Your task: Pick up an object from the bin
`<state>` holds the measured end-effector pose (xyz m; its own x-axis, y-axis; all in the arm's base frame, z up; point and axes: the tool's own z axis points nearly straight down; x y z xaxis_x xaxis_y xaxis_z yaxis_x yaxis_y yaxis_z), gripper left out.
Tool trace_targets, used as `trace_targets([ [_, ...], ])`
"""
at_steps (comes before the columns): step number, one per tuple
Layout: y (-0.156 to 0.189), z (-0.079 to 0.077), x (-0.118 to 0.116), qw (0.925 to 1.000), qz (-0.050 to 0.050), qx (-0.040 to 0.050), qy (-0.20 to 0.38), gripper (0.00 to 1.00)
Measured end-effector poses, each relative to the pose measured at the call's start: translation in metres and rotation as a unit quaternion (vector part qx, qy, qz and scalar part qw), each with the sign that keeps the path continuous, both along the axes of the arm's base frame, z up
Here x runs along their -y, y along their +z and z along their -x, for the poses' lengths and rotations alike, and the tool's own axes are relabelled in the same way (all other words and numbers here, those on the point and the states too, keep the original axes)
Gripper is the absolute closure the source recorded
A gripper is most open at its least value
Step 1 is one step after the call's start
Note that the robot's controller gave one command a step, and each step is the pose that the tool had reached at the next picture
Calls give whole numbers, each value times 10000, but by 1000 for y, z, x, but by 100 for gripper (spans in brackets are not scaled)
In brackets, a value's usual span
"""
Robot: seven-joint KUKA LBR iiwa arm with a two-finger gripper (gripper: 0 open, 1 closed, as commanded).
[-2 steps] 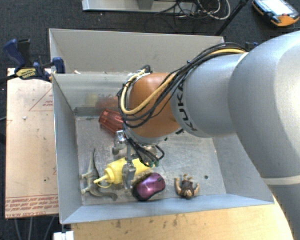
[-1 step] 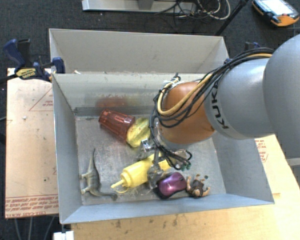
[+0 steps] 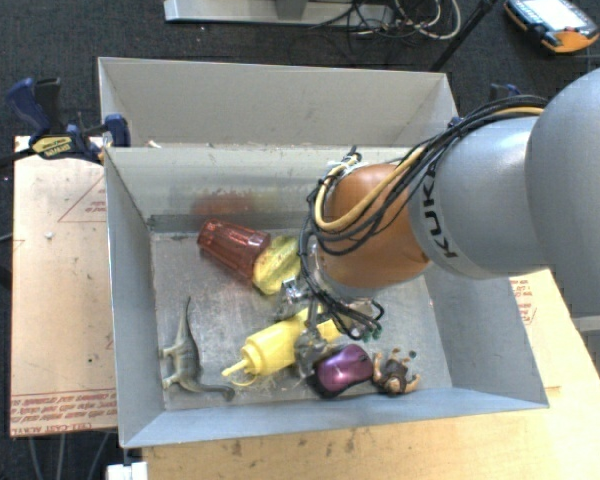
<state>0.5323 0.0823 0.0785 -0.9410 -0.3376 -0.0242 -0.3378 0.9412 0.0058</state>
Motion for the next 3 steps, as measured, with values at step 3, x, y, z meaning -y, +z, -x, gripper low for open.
trace_targets([
  [3, 75, 5, 25, 9997, 56, -62, 208, 100],
])
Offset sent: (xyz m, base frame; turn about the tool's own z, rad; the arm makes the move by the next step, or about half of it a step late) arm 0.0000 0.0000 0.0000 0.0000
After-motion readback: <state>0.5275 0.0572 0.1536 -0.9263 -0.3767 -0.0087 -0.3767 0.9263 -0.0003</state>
